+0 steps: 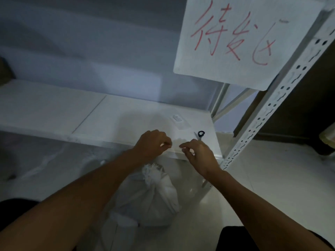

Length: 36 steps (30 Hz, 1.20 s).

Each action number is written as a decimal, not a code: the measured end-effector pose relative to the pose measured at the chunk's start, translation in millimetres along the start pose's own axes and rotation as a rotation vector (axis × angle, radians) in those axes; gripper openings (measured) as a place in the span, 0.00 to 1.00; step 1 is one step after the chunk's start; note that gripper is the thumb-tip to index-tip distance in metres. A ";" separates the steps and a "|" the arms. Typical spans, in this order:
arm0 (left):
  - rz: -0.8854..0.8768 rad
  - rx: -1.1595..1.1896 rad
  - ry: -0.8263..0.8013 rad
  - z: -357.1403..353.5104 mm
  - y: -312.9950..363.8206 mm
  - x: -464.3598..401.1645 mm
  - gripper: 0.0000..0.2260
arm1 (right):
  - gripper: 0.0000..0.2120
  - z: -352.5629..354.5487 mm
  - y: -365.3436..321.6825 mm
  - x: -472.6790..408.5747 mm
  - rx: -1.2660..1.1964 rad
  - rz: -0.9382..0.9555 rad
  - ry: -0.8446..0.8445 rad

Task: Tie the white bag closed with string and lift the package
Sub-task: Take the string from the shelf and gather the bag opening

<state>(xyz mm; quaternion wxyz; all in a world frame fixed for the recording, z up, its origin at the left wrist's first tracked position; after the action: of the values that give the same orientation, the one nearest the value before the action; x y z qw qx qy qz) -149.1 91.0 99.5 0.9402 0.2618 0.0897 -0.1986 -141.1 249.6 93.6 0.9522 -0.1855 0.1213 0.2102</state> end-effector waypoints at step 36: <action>0.244 0.667 -0.038 -40.0 -92.8 73.1 0.03 | 0.03 -76.6 -35.8 -4.3 -0.285 0.019 -0.248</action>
<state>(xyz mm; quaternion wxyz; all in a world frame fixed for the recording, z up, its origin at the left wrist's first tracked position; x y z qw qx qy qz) -124.6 15.5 3.3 0.8211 0.5596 -0.0294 -0.1082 -140.6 186.9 36.7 0.9219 -0.2899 -0.0264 0.2555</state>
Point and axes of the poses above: each hand's wrist, its own x-axis away from the middle knuckle, its own z-axis out of the back of the hand, y = z × x, the point moved 8 cm from there along -x, towards the middle knuckle, and after that the axes turned 7 degrees about x, right-handed, at the moved point
